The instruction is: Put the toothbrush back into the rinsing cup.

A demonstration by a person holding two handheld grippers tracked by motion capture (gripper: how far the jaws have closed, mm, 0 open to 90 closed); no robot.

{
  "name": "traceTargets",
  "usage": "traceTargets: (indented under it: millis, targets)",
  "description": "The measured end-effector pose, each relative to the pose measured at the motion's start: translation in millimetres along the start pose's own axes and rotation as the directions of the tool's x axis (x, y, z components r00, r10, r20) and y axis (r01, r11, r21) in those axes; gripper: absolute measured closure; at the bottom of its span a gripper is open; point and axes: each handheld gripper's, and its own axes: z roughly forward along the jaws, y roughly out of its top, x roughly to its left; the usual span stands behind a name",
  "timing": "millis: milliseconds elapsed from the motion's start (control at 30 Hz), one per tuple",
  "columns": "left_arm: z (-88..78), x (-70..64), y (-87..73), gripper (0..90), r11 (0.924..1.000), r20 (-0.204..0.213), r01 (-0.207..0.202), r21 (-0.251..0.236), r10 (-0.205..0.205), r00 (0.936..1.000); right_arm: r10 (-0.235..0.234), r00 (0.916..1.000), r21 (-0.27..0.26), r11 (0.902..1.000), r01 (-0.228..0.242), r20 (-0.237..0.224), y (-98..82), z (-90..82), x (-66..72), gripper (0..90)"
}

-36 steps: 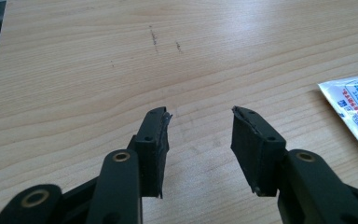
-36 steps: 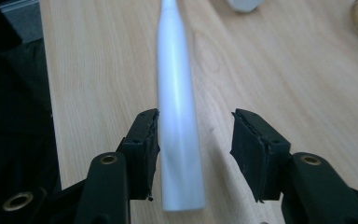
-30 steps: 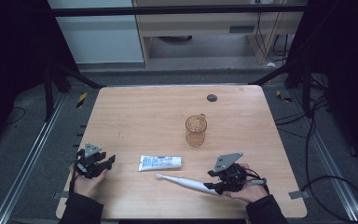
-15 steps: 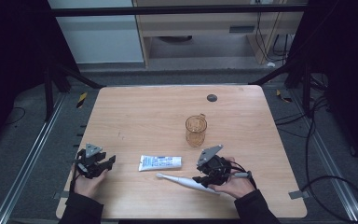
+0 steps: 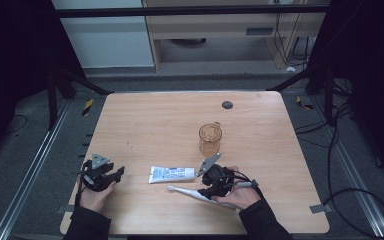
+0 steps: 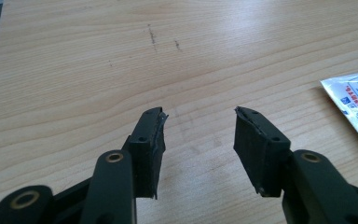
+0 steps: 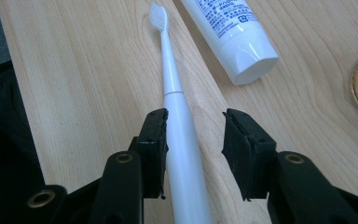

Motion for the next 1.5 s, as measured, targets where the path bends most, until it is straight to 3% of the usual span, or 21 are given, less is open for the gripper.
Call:
traceTargets:
  millis: [533, 867, 1500]
  targets:
    - [1.8, -0.5, -0.9, 48.6, 1.0, 0.012, 0.001, -0.009, -0.001, 0.9999, -0.017, 0.9997, 0.089, 0.9959, 0.019, -0.016, 6.7, 21.5, 5.1, 61.5]
    - [2.2, -1.2, -1.1, 48.4, 0.9999, 0.006, -0.01, -0.003, 0.01, 0.9999, -0.038, 0.999, 0.16, 0.9863, 0.041, -0.022, 9.7, 38.2, 6.6, 62.4]
    - [3.1, -1.6, -1.3, 48.4, 1.0, 0.009, -0.008, 0.003, 0.008, 0.9999, -0.038, 0.9983, 0.194, 0.98, 0.045, -0.044, 6.9, 50.2, 7.7, 65.4]
